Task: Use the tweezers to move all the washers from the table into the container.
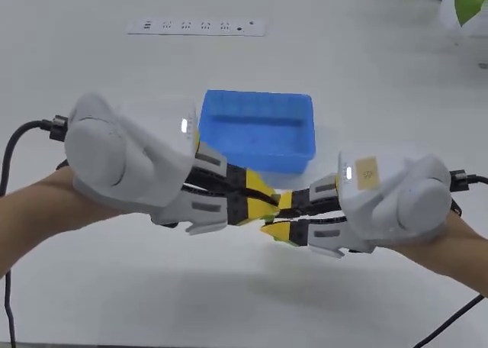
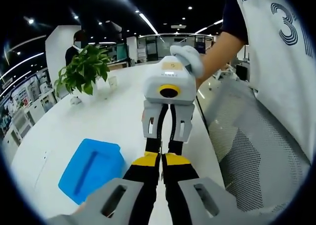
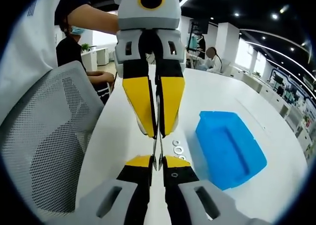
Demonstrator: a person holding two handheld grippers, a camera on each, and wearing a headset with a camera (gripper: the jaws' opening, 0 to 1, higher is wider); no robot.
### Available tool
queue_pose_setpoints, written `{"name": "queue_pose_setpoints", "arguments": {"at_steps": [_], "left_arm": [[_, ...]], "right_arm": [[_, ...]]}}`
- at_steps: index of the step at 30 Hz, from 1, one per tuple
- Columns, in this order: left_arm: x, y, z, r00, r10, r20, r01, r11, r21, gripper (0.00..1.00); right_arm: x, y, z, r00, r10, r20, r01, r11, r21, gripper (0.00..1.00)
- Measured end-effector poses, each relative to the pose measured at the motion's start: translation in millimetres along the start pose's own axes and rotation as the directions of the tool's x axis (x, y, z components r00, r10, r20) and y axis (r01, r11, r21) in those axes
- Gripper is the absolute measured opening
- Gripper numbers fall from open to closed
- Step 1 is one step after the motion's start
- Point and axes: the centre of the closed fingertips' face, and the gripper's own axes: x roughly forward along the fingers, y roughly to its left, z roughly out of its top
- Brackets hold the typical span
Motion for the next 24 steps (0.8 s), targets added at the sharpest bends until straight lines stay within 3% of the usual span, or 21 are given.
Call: {"name": "queue_pose_setpoints", "arguments": {"at_steps": [10, 13, 24], "left_arm": [[10.3, 8.0, 6.3, 0.9997, -0.007, 0.024, 0.007, 1.000, 0.024, 0.06], [14.1, 11.8, 8.3, 0.9995, -0.003, 0.032, 0.003, 1.000, 0.002, 0.06], [21.4, 14.6, 5.5, 0.9997, -0.008, 0.021, 0.007, 1.000, 0.017, 0.06]], "right_arm": [[-10.3, -13.8, -9.0, 0.9988, -0.046, -0.018, 0.046, 0.999, 0.004, 0.09], [-11.8, -16.9, -10.6, 0.9985, -0.051, -0.021, 0.051, 0.999, 0.007, 0.09], [-13.1, -21.6, -18.0, 0.9972, -0.061, -0.043, 0.061, 0.998, -0.006, 0.09]]}}
